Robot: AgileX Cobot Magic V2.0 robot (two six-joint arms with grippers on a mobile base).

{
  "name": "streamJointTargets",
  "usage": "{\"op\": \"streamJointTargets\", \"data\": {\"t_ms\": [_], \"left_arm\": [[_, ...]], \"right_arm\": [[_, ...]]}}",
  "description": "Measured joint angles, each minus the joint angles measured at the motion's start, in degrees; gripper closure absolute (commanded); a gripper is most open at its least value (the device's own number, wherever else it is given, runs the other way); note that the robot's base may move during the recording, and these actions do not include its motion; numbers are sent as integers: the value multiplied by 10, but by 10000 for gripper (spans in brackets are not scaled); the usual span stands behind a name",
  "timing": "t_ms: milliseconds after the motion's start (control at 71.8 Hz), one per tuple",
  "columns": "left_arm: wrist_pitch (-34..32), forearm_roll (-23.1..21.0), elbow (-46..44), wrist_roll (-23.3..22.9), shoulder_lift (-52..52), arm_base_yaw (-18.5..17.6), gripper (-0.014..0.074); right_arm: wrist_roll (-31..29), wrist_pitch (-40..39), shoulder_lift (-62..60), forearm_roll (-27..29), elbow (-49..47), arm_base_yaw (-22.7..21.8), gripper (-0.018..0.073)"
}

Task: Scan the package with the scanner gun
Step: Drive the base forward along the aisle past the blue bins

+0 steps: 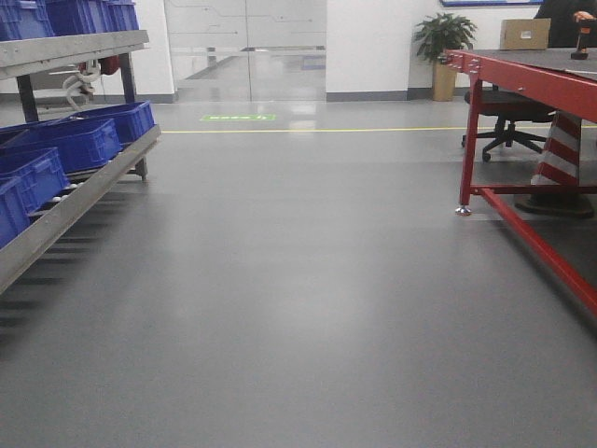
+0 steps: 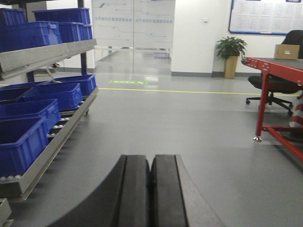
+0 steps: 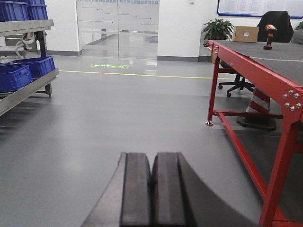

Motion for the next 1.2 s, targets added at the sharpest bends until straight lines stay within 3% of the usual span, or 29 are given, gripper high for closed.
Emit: {"op": "streamJointTargets", "data": {"t_ms": [1198], "left_arm": [[0, 0, 0, 0, 0, 13, 707]], "right_arm": [[0, 0, 0, 0, 0, 0, 727]]}}
